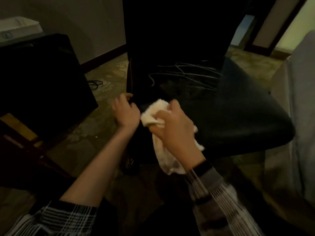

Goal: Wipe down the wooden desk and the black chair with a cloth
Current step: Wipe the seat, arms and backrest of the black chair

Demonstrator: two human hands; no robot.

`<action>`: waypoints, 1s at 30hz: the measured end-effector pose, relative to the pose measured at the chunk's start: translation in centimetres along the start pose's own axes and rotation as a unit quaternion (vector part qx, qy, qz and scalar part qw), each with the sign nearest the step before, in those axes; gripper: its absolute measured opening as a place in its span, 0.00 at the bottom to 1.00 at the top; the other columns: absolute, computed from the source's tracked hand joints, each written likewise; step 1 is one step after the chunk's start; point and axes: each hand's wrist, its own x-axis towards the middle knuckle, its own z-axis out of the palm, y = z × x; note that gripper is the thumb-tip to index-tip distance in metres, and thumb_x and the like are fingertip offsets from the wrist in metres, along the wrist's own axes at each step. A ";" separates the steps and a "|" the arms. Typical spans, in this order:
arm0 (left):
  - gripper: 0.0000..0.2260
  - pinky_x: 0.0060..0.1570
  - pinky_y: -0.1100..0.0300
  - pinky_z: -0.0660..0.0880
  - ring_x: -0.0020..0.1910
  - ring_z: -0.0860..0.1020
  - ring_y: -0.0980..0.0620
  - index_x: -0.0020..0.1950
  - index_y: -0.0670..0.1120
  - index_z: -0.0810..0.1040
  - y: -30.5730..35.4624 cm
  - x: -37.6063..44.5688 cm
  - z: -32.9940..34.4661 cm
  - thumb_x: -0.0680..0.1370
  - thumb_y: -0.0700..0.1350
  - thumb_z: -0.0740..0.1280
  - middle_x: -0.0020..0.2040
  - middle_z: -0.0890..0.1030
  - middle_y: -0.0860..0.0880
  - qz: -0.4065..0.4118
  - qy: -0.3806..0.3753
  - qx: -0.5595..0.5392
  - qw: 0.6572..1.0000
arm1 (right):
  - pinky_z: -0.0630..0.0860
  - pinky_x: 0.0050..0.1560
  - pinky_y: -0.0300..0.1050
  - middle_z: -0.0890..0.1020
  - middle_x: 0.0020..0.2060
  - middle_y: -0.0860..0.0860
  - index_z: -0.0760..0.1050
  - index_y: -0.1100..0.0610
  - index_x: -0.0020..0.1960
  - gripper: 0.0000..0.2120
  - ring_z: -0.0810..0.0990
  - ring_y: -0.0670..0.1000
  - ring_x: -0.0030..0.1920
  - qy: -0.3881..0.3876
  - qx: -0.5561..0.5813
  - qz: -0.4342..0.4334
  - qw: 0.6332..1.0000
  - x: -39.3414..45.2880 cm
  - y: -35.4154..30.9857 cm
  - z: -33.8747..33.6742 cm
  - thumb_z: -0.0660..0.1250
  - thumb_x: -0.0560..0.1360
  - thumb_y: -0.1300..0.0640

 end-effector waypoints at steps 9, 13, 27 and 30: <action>0.09 0.49 0.50 0.68 0.52 0.71 0.40 0.54 0.41 0.70 5.6 -1.9 4.5 0.75 0.41 0.64 0.55 0.71 0.40 0.223 0.033 0.198 0.954 | 0.69 0.47 0.45 0.66 0.47 0.48 0.79 0.52 0.51 0.15 0.76 0.54 0.49 -0.021 -0.039 0.124 0.991 7.1 7.3 -2.4 0.69 0.72 0.42; 0.08 0.42 0.50 0.68 0.46 0.72 0.40 0.51 0.40 0.68 5.0 -0.3 5.2 0.74 0.37 0.65 0.51 0.71 0.39 0.232 0.050 0.162 0.958 | 0.67 0.46 0.43 0.69 0.51 0.50 0.78 0.49 0.46 0.10 0.75 0.53 0.51 -0.058 -0.010 0.116 0.992 5.1 7.5 -3.6 0.70 0.71 0.44; 0.20 0.35 0.57 0.61 0.34 0.66 0.51 0.44 0.48 0.61 9.7 -1.6 9.7 0.66 0.31 0.68 0.41 0.69 0.46 0.360 0.015 0.011 0.933 | 0.65 0.41 0.42 0.68 0.45 0.46 0.80 0.48 0.45 0.08 0.72 0.47 0.40 -0.043 -0.054 0.141 0.988 5.7 12.4 -5.5 0.68 0.72 0.45; 0.16 0.35 0.56 0.62 0.35 0.66 0.52 0.45 0.49 0.61 12.4 -5.7 12.0 0.69 0.34 0.65 0.41 0.69 0.48 0.368 -0.040 -0.044 0.928 | 0.64 0.37 0.40 0.69 0.45 0.45 0.78 0.47 0.42 0.10 0.70 0.43 0.38 -0.015 -0.074 0.185 0.980 2.0 15.1 -8.4 0.65 0.72 0.41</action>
